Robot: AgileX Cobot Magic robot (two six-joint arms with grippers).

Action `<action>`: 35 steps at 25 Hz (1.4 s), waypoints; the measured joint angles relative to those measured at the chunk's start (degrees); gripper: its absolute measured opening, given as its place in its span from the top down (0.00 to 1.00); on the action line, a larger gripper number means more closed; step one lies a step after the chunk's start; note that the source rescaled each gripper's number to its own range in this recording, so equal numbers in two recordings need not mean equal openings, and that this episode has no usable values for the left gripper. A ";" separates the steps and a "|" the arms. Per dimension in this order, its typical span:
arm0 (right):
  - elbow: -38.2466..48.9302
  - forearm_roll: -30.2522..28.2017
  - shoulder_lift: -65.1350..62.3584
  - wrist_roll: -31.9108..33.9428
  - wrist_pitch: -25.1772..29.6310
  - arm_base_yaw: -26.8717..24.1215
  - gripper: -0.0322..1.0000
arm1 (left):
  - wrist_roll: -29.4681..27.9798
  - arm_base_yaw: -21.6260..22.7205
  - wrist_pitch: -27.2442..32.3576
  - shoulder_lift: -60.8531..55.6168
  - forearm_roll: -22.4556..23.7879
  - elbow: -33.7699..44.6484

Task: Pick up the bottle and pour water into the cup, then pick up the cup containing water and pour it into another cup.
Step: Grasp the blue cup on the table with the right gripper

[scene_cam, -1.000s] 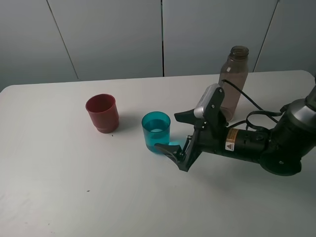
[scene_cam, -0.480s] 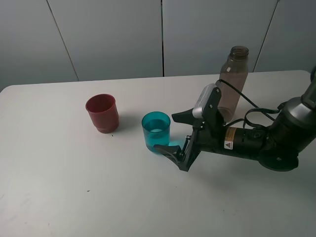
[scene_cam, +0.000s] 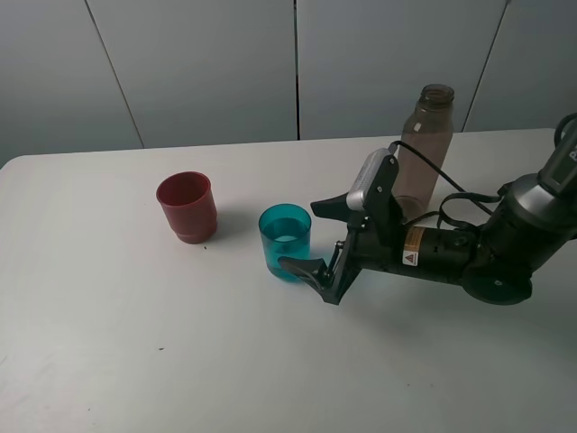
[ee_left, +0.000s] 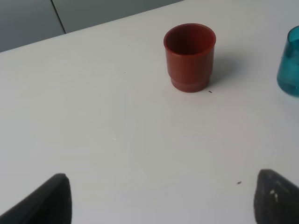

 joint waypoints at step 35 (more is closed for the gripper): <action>-4.97 -7.77 0.46 12.38 6.40 0.00 0.00 | 0.00 0.00 0.00 0.00 0.00 0.00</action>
